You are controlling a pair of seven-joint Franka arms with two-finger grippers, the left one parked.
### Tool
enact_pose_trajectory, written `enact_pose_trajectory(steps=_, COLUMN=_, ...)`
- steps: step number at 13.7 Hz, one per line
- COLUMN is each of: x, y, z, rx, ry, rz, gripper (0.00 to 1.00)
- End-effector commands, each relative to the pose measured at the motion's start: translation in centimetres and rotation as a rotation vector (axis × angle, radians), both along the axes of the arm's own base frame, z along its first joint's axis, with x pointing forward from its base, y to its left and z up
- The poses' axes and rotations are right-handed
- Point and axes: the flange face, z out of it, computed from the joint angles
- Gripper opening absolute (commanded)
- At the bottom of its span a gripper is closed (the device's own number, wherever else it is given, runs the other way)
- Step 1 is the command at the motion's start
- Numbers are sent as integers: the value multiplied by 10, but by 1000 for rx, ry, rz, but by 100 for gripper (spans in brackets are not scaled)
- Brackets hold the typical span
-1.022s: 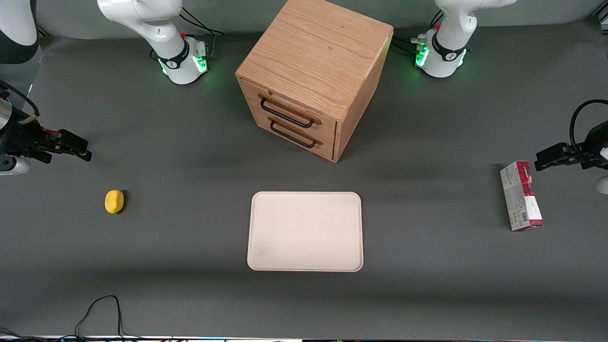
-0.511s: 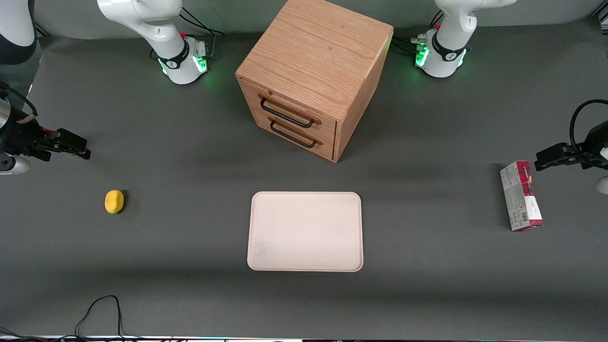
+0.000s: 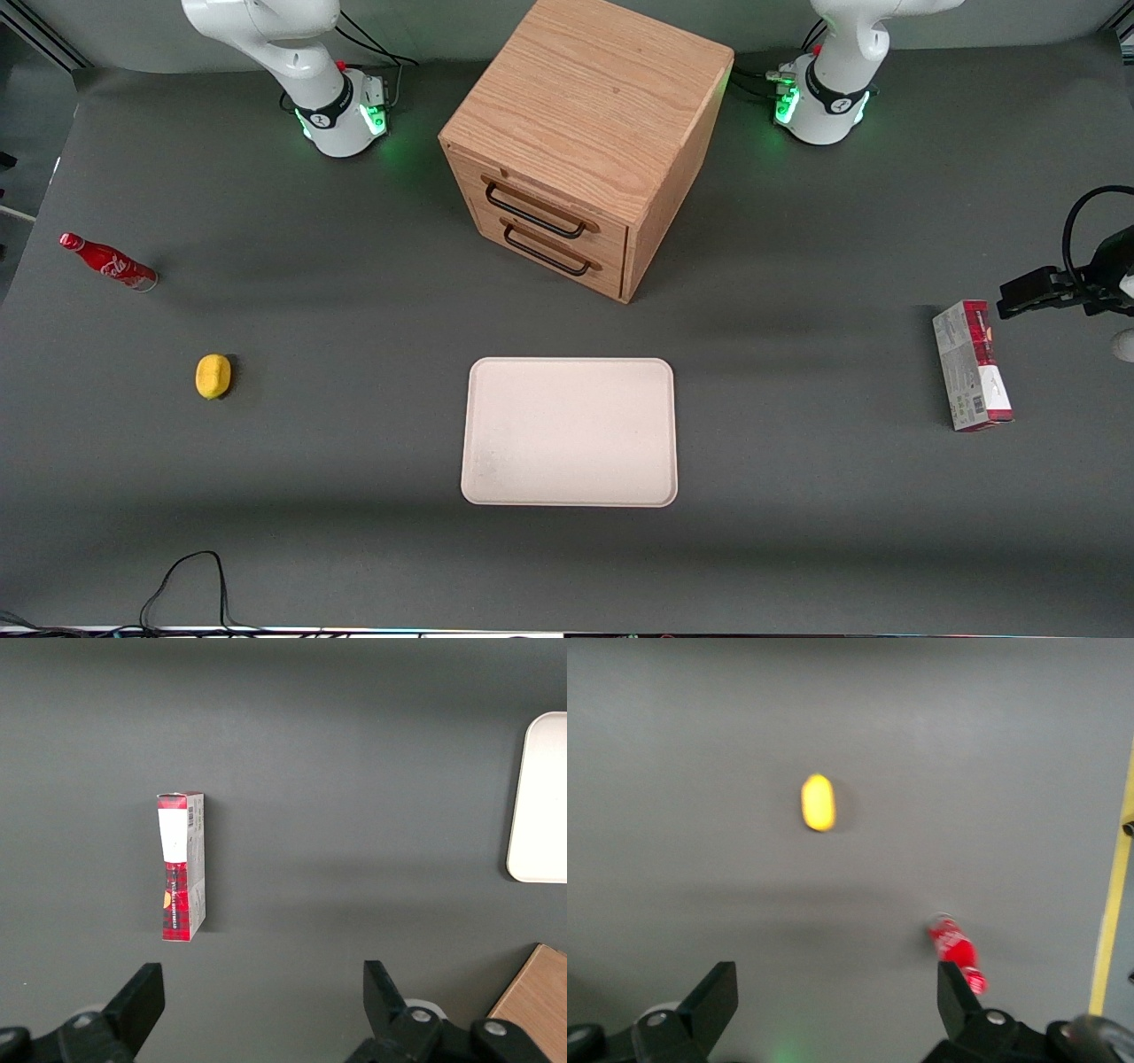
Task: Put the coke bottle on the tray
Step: 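Lower the open right gripper over the bottle's cap end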
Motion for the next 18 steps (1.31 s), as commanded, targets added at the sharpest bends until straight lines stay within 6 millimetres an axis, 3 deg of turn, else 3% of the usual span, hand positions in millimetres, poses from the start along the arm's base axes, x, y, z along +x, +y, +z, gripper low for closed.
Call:
enact_pose_trajectory(steps=1, x=-31, y=-57, z=3, rx=-22, ry=1, rz=14, gripper=100)
enact_pose_trajectory(steps=4, x=-95, y=-98, z=-10, rx=30, ry=8, rz=-44, gripper=100)
enact_pose_trajectory(steps=8, x=-174, y=-115, z=-20, rx=-25, ry=-57, rz=-31, gripper=100)
enact_pose_trajectory(steps=12, x=-191, y=-123, z=-40, rx=-20, ry=-32, rz=-38, gripper=100)
enact_pose_trajectory(steps=14, x=-188, y=-123, z=-53, rx=-11, ry=-5, rz=-38, gripper=100)
enact_pose_trajectory(steps=16, x=-181, y=-122, z=-87, rx=-20, ry=4, rz=-31, gripper=100)
enact_pose_trajectory(steps=18, x=-188, y=-126, z=-123, rx=-16, ry=-10, rz=-39, gripper=100)
